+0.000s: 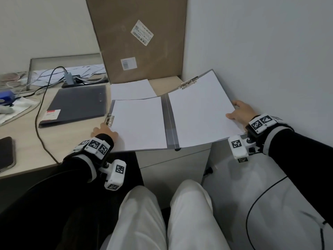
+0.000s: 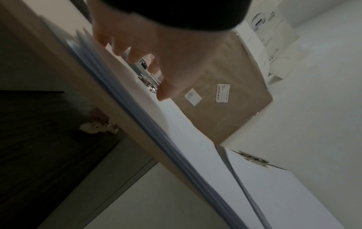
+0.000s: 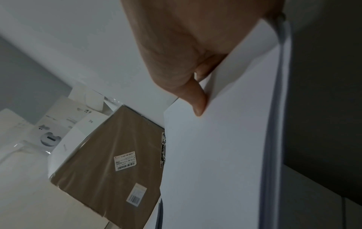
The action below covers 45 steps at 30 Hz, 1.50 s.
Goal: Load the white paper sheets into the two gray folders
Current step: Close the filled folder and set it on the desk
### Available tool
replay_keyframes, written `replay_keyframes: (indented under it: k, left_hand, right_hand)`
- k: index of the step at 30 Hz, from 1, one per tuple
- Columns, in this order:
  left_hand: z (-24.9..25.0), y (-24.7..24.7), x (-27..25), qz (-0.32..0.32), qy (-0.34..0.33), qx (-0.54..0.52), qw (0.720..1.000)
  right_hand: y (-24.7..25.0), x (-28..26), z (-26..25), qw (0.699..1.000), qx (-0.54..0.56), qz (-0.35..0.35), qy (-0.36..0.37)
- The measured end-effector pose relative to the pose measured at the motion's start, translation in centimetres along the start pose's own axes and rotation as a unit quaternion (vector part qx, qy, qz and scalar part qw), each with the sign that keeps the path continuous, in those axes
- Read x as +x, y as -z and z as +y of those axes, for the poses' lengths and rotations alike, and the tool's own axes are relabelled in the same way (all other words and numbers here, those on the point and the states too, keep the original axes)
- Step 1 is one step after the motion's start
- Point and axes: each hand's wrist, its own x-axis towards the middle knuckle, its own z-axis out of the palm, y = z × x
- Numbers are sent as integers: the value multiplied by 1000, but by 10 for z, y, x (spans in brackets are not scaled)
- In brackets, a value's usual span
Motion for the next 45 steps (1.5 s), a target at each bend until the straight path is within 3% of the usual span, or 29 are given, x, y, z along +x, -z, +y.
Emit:
replay_keyframes:
  k: [4,11,16,19,23,26,31,35,40,42,45]
  left_hand:
    - [0,-2,5,-5,9,1,1000]
    - [9,25,13,29,24,-121,992]
    - [27,69,12,47,-63,-219,973]
    - [48,95,-6,4,-135,-330,934]
    - [82,104,-41,-87,-237,-481,840]
    - [98,89,-71,-103,-329,-455,821]
    - [136,49,-114,-72,-457,-314,829]
    - [175,15,-136,-93,-488,-192,846]
    - [195,-31,-163,-151,-483,-72,859]
    - [190,-45,-161,-166,-485,-73,856]
    - [179,-45,-147,-209,-476,-97,849]
  right_hand:
    - [-1,1,1,1000,-6,-5,-10]
    - [-2,0,-2,1000,9,-9,-25]
    - [4,3,-8,999,25,-32,-30]
    - [9,11,-9,996,44,-71,-37]
    - [11,-9,-26,980,101,-160,-58]
    - [13,-24,-33,959,182,-204,-79]
    - [15,-35,-40,912,331,-227,-86]
    - [15,-40,-43,862,423,-258,-110]
    - [7,-52,-44,838,437,-317,-82]
    - [2,-52,-36,839,435,-317,-83]
    - [-7,-51,-18,869,375,-310,-83]
